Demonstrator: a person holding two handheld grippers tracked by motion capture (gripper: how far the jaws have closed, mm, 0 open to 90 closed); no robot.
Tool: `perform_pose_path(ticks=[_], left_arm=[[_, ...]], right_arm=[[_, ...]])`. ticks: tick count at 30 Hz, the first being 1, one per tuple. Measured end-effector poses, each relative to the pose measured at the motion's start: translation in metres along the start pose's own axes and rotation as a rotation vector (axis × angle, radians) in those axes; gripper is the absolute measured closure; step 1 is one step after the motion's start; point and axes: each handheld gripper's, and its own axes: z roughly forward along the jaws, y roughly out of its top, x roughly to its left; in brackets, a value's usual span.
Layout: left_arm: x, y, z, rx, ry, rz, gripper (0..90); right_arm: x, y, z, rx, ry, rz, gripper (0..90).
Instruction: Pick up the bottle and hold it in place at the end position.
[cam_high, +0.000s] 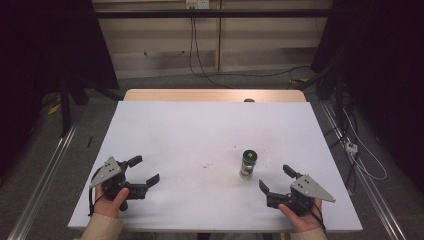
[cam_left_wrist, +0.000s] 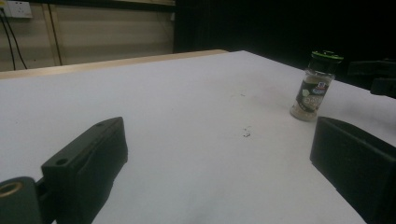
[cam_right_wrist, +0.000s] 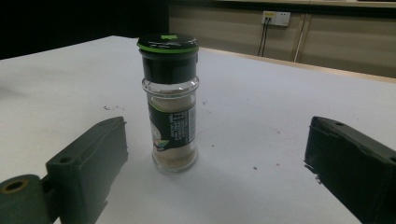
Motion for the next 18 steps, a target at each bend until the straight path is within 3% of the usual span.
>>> perform_pose_path(ticks=[18], left_arm=[[-0.001,0.000,0.005,-0.002,0.000,0.011,3.7]], right_arm=[[0.004,0.008,0.020,0.050,0.037,-0.015,10.8]])
